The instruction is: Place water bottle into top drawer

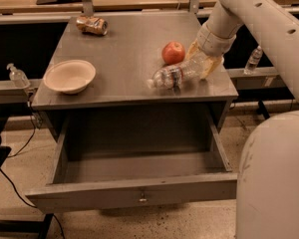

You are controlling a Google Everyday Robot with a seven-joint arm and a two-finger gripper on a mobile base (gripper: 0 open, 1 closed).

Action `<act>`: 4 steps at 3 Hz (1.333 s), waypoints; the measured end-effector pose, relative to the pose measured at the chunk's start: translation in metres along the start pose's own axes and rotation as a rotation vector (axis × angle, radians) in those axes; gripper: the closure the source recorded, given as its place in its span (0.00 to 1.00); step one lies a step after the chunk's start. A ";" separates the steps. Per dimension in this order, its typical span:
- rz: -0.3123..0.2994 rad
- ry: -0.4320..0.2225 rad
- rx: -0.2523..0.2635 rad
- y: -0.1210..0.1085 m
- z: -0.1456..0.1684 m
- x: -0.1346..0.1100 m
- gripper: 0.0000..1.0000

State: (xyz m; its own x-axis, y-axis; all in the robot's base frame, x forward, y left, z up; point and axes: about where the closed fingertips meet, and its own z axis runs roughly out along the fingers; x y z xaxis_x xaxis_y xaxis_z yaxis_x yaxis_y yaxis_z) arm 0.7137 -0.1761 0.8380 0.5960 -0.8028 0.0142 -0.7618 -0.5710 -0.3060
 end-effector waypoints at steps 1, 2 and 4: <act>0.016 -0.037 0.000 -0.005 -0.008 -0.013 0.99; 0.020 -0.083 0.031 -0.011 -0.047 -0.036 1.00; 0.210 0.012 0.215 0.019 -0.142 -0.052 1.00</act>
Offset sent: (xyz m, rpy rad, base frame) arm -0.0556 0.0402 0.1056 0.1427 0.0310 0.0218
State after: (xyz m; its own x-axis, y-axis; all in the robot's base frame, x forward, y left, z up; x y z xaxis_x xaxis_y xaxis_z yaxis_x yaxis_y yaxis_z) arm 0.6320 -0.1693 0.9664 0.4272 -0.9021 -0.0601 -0.7962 -0.3439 -0.4978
